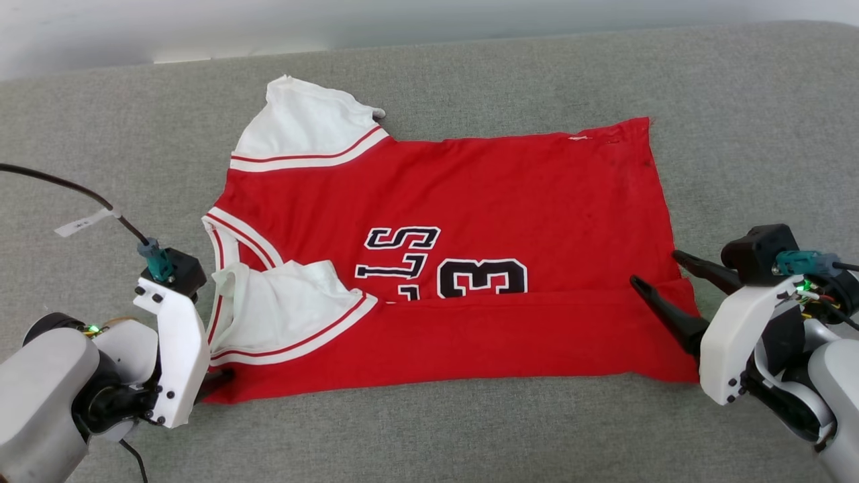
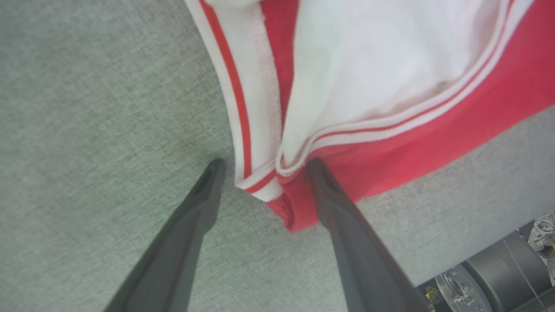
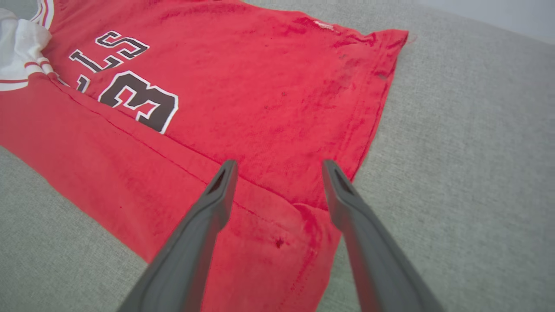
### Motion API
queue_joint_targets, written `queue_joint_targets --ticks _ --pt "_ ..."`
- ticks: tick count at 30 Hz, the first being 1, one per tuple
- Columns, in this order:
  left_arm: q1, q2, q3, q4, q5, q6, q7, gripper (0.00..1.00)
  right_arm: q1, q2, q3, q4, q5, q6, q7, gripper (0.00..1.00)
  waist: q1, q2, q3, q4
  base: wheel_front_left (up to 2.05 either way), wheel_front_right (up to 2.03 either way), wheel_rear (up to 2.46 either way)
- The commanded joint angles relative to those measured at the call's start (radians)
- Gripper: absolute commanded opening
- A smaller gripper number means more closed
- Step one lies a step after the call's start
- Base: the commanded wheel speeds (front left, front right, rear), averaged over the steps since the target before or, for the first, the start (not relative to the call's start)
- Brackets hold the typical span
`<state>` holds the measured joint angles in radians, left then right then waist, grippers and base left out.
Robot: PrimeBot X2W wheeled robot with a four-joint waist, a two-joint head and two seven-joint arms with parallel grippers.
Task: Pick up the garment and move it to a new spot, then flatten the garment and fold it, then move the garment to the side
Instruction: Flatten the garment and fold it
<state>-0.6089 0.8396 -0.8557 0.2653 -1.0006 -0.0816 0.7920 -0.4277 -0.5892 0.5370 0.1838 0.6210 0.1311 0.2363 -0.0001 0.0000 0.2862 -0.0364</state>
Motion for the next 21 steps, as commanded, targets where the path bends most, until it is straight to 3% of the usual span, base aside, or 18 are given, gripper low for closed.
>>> queue_joint_targets --ticks 1,2,10,17,21 --pt "0.032 -0.033 -0.035 0.033 0.001 -0.006 0.001 0.33 -0.018 -0.005 0.004 0.000 0.003 -0.001 -0.001 1.00 0.0001 0.0000 -0.003 -0.001 0.00 0.00 0.00" --pt "0.030 -0.037 -0.038 0.037 0.002 -0.010 -0.003 0.00 -0.026 -0.012 0.008 -0.001 0.003 -0.001 0.004 1.00 0.0001 0.0000 -0.007 0.000 0.00 0.00 0.00" --pt "0.015 0.014 -0.042 -0.015 0.035 -0.037 -0.060 0.00 -0.134 -0.111 0.066 -0.051 0.029 -0.001 0.106 1.00 0.0001 0.0000 -0.054 0.001 0.00 0.00 0.00" --pt "0.027 0.054 -0.044 -0.096 0.039 -0.040 -0.082 0.00 -0.223 -0.252 0.219 -0.104 0.142 -0.001 0.386 1.00 0.0001 0.0000 -0.075 0.018 0.00 0.00 0.00" --pt "0.021 0.053 -0.049 -0.143 0.049 -0.038 -0.082 0.00 -0.243 -0.288 0.290 -0.095 0.231 -0.001 0.528 1.00 0.0001 0.0000 -0.066 0.031 0.00 0.00 0.00"
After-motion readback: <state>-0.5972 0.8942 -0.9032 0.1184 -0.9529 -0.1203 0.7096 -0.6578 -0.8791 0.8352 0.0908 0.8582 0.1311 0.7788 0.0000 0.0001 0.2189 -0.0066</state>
